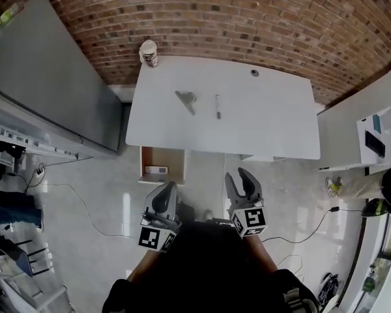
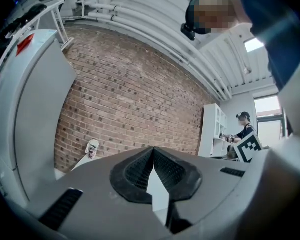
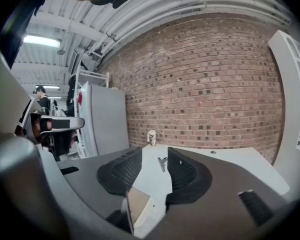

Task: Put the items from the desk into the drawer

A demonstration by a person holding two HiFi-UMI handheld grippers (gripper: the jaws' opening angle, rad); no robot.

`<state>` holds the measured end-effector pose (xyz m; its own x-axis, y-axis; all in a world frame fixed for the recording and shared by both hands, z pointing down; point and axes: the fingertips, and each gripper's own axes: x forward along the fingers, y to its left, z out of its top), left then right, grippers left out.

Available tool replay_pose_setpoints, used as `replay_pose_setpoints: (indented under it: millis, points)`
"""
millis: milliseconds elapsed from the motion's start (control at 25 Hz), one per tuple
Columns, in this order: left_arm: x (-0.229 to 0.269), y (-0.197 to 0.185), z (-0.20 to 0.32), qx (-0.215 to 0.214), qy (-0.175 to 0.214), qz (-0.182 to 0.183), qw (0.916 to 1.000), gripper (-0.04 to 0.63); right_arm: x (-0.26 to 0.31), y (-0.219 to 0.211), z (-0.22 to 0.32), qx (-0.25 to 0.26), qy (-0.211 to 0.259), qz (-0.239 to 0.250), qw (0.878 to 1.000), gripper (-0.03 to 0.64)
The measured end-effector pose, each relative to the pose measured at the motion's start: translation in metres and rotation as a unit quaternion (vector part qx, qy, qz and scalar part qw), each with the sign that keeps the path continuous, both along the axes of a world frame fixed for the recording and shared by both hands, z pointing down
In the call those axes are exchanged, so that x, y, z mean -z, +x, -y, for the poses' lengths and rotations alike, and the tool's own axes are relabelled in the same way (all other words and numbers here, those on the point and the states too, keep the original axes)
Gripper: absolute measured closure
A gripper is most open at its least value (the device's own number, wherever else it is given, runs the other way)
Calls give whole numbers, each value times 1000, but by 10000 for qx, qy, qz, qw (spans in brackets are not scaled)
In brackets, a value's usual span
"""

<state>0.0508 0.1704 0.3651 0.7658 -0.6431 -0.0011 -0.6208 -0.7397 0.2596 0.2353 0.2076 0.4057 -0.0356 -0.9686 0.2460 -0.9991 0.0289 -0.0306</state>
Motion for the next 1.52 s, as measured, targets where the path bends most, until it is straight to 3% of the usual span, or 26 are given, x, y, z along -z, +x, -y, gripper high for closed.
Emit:
replay_pose_setpoints:
  millis: [400,560,720,880,1240,1520]
  points:
    - [-4,-17,50,-211,-39,-201,9996,591,-4,8,76,-318,-132,-100,9994,479]
    - [-11,-15,66,-107,-220,-41,9997,591,-14,20,102,-296,-273,-153,9991,479]
    - [-6,-4,87,98,-152,-189,9997,591,-31,42,133,-249,-428,-94,9987,479]
    - [0,12,109,317,-69,-76,9994,591,-56,64,165,-153,-659,76,9977,479]
    - [-12,50,152,740,-325,72,9967,591,-163,119,234,-53,-1788,277,9835,479]
    - [-19,72,176,917,-440,182,9946,591,-259,147,267,-168,-2847,385,9577,479]
